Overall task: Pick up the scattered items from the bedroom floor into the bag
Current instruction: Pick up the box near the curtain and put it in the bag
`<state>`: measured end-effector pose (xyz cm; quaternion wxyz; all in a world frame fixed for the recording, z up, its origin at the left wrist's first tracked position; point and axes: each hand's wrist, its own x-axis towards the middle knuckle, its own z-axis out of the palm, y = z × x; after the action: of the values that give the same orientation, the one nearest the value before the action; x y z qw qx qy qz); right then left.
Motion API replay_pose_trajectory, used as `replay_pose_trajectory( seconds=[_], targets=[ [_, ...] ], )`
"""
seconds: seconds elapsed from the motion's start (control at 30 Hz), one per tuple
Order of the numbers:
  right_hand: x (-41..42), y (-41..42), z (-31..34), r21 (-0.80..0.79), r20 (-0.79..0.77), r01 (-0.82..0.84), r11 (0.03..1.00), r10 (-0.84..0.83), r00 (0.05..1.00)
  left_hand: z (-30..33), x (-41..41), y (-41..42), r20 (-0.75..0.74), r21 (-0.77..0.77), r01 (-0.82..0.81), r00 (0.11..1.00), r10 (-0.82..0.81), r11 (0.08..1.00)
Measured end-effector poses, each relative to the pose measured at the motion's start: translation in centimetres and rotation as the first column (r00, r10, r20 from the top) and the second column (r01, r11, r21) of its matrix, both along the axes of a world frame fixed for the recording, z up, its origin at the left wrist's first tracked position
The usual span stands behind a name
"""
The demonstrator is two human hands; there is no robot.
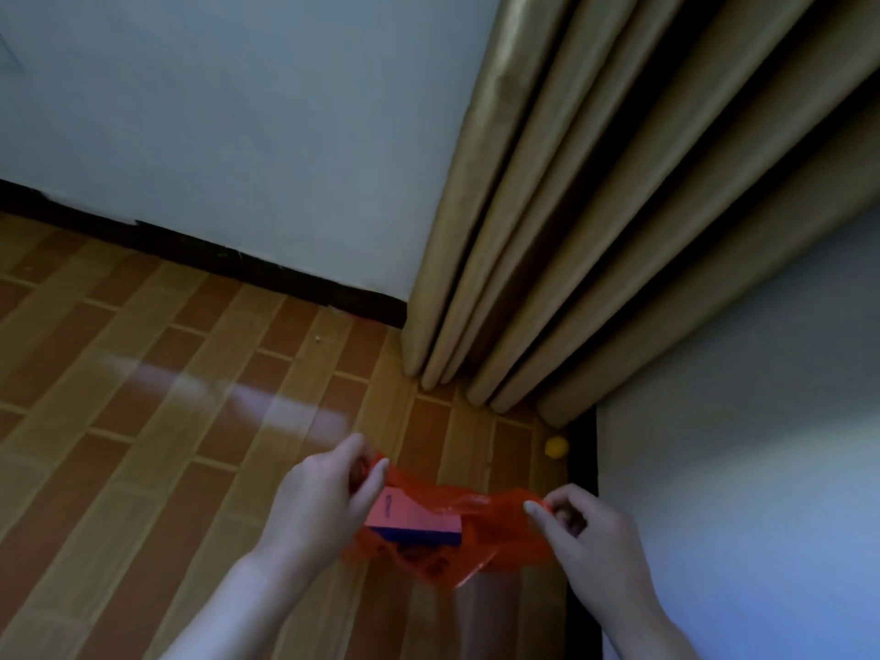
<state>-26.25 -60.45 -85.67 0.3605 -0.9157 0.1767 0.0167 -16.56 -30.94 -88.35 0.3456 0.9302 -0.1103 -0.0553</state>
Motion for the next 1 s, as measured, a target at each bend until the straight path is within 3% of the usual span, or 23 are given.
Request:
replay_pose_trajectory(
  seconds=[0.1, 0.2, 0.33, 0.43, 0.57, 0.67, 0.83, 0.93, 1.0],
  targets=[
    [0.7, -0.1, -2.3, -0.053, 0.038, 0.050, 0.997, -0.048, 0.998, -1.5, 0.8, -0.1, -0.066, -0.016, 0.001, 0.998, -0.002, 1.000],
    [0.9, -0.7, -4.5, -0.147, 0.063, 0.053, 0.988, -0.044, 0.997, -2.8, 1.6, -0.4, -0.084, 0.139, 0.026, 0.996, -0.014, 0.990],
    [2.4, -2.3, -5.7, -0.391, 0.116, -0.032, 0.920, 0.083, 0.990, -3.5, 1.3, -1.8, -0.053, 0.277, 0.020, 0.999, -0.005, 0.961],
    [2.9, -2.8, -7.4, -0.467, 0.101, -0.046, 0.883, 0.106, 0.989, -3.6, 0.5, -3.1, 0.010, 0.412, 0.005, 1.000, -0.010, 0.911],
    [2.6, -2.6, -10.4, -0.582, 0.079, -0.102, 0.807, 0.181, 0.980, -4.7, -0.4, -4.4, 0.116, 0.489, 0.047, 0.986, -0.119, 0.871],
    [3.0, -1.6, -11.5, -0.621, 0.087, -0.160, 0.767, 0.270, 0.959, -6.4, 0.0, -4.8, 0.149, 0.559, 0.163, 0.945, -0.291, 0.813],
    [4.1, 1.1, -12.8, -0.698, 0.042, -0.359, 0.619, 0.537, 0.843, -8.5, 0.1, -6.5, -0.010, 0.643, 0.416, 0.844, -0.536, 0.643],
    [5.4, 1.9, -14.3, -0.706, -0.084, -0.487, 0.514, 0.622, 0.778, -10.2, 1.1, -7.2, -0.112, 0.657, 0.456, 0.846, -0.521, 0.600],
    [6.3, 1.7, -15.7, -0.635, -0.211, -0.585, 0.505, 0.616, 0.759, -11.7, 1.8, -7.2, -0.176, 0.664, 0.480, 0.846, -0.504, 0.573]
  ],
)
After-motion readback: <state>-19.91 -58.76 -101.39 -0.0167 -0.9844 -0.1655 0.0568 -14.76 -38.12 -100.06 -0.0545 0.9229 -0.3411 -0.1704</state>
